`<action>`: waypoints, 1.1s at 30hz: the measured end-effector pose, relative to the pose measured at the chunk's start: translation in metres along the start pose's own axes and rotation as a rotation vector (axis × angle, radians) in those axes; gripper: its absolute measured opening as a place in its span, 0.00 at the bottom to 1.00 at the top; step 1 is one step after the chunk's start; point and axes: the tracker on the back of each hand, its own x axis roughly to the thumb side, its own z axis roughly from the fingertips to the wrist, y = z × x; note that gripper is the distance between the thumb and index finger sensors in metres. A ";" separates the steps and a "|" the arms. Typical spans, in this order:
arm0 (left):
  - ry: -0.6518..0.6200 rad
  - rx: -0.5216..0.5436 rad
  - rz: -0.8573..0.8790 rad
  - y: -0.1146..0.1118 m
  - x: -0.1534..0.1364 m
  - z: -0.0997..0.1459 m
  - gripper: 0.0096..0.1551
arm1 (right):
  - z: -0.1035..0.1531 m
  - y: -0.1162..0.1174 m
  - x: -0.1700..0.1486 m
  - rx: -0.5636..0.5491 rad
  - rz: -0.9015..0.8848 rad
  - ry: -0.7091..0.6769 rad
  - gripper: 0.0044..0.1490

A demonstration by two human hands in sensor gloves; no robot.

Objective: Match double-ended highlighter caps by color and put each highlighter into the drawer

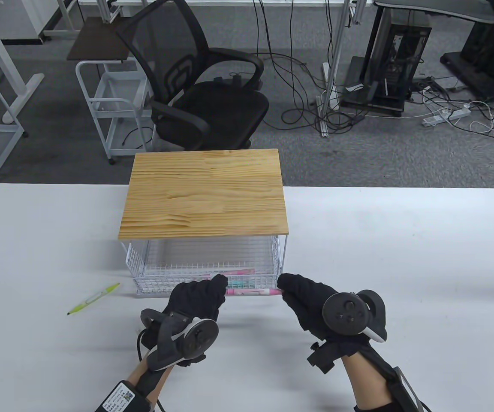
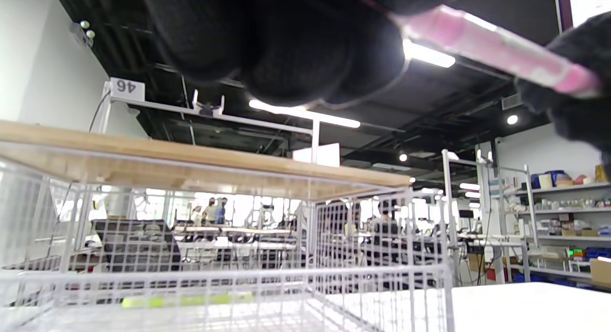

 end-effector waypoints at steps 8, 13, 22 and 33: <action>-0.023 -0.022 0.055 0.008 -0.005 0.000 0.27 | 0.003 -0.009 0.013 -0.028 -0.015 -0.049 0.29; -0.031 -0.012 0.047 0.006 -0.002 0.001 0.27 | 0.004 -0.012 0.013 -0.038 -0.026 -0.048 0.28; -0.014 -0.057 0.079 0.000 -0.011 -0.001 0.27 | 0.004 -0.014 0.023 -0.026 0.084 -0.046 0.28; 0.232 -0.130 -0.085 -0.023 -0.032 -0.025 0.26 | 0.008 -0.035 0.019 -0.099 0.284 0.053 0.32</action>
